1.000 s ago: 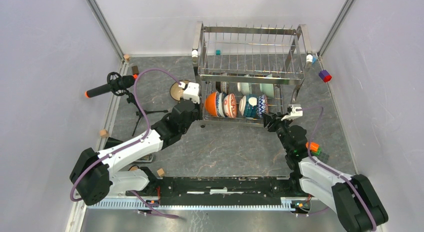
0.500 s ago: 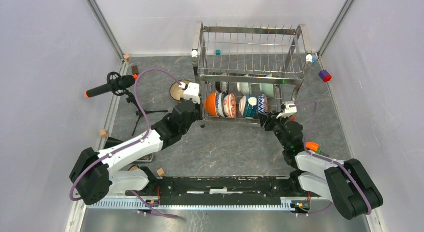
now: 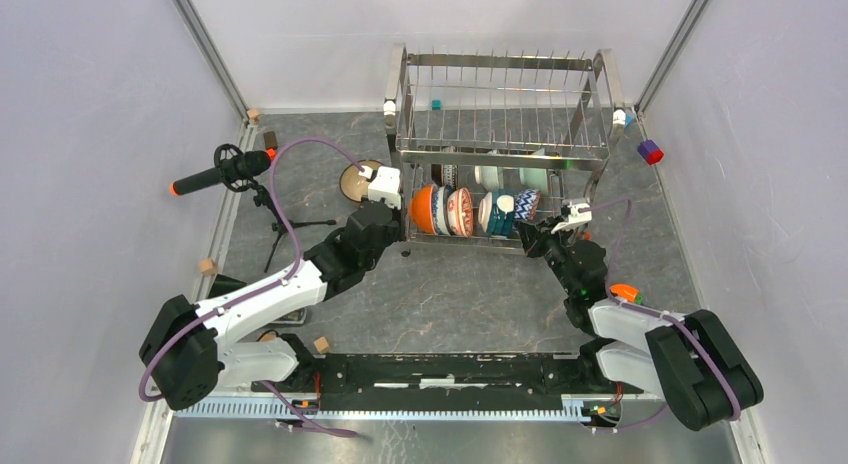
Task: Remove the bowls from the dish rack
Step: Pick up the bowl from the dish rack.
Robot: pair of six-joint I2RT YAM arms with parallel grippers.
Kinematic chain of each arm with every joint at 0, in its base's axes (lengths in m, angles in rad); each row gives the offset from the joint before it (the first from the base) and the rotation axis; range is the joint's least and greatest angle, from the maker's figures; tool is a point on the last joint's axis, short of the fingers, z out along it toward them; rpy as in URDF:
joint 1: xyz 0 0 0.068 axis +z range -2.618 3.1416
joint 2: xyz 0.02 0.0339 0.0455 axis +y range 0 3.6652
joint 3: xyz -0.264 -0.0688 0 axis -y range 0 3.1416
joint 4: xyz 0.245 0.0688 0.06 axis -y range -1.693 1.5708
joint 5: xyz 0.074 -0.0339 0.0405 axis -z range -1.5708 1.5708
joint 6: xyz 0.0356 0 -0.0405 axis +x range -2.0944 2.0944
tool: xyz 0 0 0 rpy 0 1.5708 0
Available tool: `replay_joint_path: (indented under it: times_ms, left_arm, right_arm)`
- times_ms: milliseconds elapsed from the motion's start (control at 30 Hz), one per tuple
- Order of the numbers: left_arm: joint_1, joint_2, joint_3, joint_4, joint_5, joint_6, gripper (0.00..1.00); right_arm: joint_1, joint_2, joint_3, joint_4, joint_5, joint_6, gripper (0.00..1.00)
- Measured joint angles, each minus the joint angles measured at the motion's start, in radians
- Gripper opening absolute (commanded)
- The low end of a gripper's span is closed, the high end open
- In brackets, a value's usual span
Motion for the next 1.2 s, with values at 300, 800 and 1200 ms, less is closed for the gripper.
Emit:
replay_joint_path:
  times_ms: [300,800,1200]
  left_arm:
    - [0.000,0.000,0.000,0.000,-0.011,0.002,0.06]
    - [-0.012,0.000,0.000,-0.001,-0.013,0.012,0.06]
    - [-0.014,0.001,0.000,-0.001,-0.016,0.013,0.06]
  right_arm:
    - [-0.004,-0.050,-0.023,-0.014,0.015,0.009,0.00]
    - [-0.018,-0.200,-0.106,-0.040,0.041,0.077,0.00]
    - [-0.070,-0.167,-0.118,0.187,0.089,0.175,0.00]
